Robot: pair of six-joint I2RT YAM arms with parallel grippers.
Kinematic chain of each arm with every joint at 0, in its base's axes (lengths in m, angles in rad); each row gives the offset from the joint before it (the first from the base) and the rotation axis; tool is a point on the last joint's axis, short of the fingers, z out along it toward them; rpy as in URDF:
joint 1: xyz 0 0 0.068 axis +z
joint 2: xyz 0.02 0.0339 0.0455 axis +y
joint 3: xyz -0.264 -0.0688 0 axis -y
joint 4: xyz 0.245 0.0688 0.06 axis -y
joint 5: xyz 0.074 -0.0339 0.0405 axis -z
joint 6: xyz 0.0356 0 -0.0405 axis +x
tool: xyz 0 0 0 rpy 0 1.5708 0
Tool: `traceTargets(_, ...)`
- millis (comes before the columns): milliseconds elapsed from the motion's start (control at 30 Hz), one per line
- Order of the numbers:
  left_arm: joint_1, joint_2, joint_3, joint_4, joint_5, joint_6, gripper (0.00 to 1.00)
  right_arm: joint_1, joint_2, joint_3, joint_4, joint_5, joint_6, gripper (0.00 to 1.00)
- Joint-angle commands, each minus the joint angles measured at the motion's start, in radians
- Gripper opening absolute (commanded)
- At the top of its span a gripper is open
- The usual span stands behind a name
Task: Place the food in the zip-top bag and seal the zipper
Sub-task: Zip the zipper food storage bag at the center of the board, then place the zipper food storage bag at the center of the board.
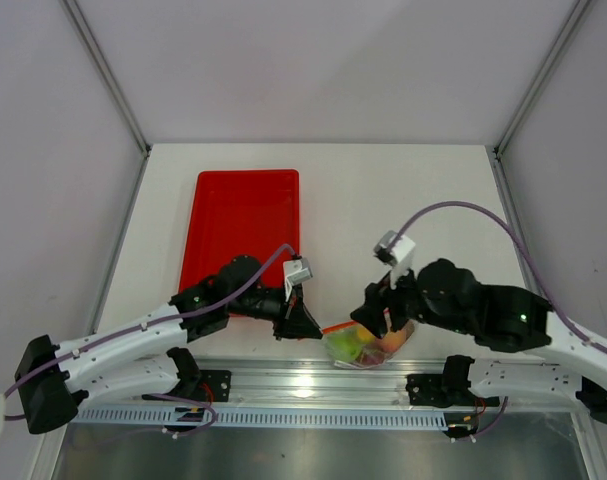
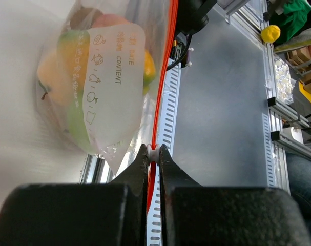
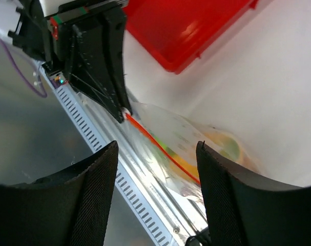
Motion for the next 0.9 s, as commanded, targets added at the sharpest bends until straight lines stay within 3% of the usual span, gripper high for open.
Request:
traceTargets(0, 0.007, -0.029, 0.072, -0.01, 0.027, 0.017, 0.01, -0.001, 0.119, 0.105, 0.004, -0.167, -0.128, 0.65)
traceTargets(100, 0.007, -0.029, 0.085, -0.012, 0.041, 0.017, 0.01, -0.008, 0.207, 0.12, -0.016, -0.236, -0.163, 0.63)
traceTargets(500, 0.005, -0.027, 0.088, 0.011, 0.07, 0.02, 0.0, -0.143, 0.242, 0.045, 0.016, -0.543, -0.228, 0.59)
traceTargets(867, 0.005, -0.029, 0.086, 0.013, 0.075, 0.023, 0.01, -0.172, 0.307, -0.011, 0.022, -0.595, -0.269, 0.52)
